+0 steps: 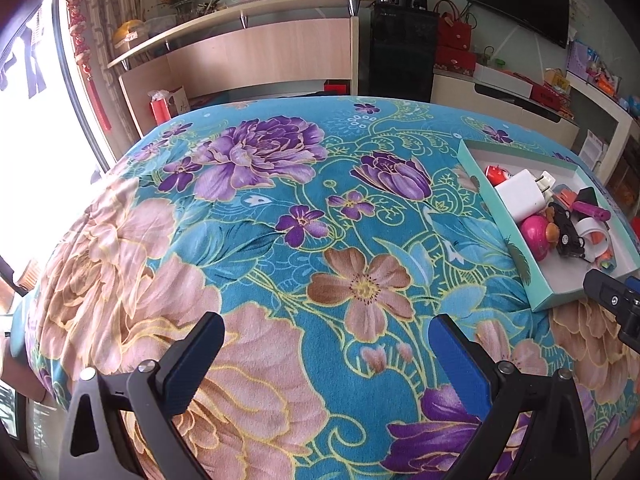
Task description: Organize rigid objects
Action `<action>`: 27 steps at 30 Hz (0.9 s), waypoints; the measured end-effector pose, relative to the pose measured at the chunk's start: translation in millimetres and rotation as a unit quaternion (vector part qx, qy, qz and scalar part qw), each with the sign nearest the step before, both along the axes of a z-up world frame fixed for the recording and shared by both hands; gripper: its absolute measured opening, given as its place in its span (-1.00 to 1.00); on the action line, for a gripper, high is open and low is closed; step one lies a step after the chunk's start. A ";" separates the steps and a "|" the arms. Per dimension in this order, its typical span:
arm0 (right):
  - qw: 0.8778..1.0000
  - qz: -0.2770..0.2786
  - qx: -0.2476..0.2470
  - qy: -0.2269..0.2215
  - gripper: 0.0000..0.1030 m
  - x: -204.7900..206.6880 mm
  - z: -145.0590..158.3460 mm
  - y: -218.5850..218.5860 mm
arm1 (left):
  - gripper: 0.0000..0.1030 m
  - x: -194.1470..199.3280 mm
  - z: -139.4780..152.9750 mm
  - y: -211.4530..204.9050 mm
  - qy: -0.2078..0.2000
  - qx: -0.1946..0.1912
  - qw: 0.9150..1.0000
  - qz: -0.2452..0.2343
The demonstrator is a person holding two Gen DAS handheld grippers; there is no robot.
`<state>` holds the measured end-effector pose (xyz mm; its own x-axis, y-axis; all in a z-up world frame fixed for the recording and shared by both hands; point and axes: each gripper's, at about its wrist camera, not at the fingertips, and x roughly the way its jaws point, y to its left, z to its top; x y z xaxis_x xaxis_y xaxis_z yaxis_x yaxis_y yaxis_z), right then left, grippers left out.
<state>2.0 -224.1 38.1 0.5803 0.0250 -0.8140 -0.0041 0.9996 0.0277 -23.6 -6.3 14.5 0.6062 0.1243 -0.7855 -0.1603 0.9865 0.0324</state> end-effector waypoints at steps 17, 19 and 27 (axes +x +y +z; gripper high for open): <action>1.000 0.021 -0.023 0.002 0.68 -15.2 -9.0 14.9 | 1.00 -7.8 -2.0 -2.8 0.008 0.008 1.000 -0.003; 1.000 0.021 -0.022 0.005 0.68 -15.3 -10.6 15.4 | 1.00 -8.1 -2.6 -3.3 0.010 0.011 1.000 -0.003; 0.999 0.025 -0.024 0.011 0.68 -14.4 -14.4 17.5 | 1.00 -7.0 -4.5 -2.5 0.017 0.011 1.000 0.001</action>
<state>-12.4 -206.6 23.7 0.5616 0.0146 -0.8273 -0.0545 0.9983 -0.0194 -30.6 -8.8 10.0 0.5796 0.1430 -0.8022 -0.1599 0.9853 0.0601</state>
